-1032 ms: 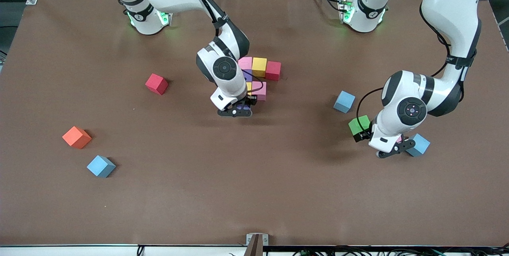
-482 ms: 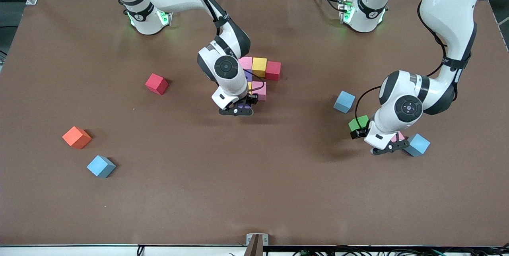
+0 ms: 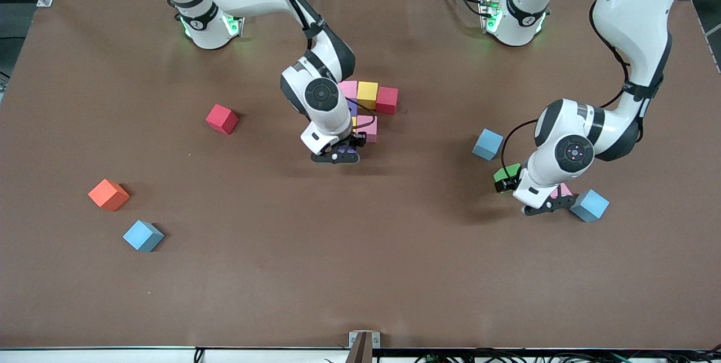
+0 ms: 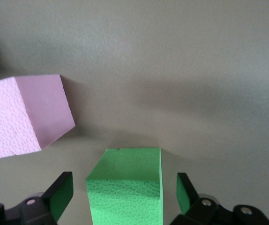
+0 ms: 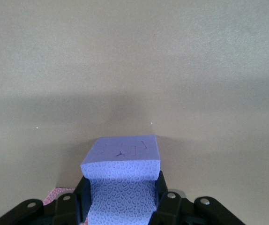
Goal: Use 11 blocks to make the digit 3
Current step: 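Lift the green block with the left gripper toward the row, then carry the green block with the left gripper while the right gripper releases purple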
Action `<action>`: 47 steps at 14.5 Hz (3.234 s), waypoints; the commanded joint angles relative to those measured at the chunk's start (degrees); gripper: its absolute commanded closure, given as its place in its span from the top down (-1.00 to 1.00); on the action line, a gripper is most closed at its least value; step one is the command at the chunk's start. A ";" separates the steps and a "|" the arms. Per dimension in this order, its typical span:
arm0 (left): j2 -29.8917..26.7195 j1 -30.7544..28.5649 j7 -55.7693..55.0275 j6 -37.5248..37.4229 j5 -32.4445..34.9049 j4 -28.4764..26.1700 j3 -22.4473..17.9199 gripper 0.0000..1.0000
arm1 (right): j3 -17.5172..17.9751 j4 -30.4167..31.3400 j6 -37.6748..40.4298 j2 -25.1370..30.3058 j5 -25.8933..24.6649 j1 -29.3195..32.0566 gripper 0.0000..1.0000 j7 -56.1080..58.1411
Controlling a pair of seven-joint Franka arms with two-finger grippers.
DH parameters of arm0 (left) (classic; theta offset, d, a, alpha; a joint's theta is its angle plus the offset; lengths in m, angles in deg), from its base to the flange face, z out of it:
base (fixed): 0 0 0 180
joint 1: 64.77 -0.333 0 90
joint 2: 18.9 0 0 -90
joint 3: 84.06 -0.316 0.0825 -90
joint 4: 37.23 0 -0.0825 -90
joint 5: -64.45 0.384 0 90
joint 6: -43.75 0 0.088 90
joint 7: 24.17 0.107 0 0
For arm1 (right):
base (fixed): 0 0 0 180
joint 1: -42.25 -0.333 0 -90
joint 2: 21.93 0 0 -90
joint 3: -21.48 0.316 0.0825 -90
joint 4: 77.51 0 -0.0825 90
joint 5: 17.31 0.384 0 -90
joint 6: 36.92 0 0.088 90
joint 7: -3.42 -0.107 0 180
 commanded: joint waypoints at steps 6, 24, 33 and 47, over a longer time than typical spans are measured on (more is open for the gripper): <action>-0.81 -0.24 0.13 4.34 -1.15 -3.42 0.41 0.27 | -0.50 -0.72 0.16 -0.51 -1.26 -1.40 -0.77 -0.90; -0.10 14.86 -75.85 3.81 -1.15 -0.87 7.27 -0.38 | -0.42 -0.72 0.42 -0.51 -4.87 -1.22 -0.57 -2.40; 0.51 22.52 -105.58 6.97 -0.98 -1.31 7.36 -0.37 | -0.33 -0.81 0.07 -0.51 -4.78 -1.40 -0.52 -3.36; 0.51 24.55 -107.80 10.23 -1.06 -5.35 10.35 -0.37 | -0.33 -2.04 0.77 2.21 -4.78 0.97 1.00 -2.22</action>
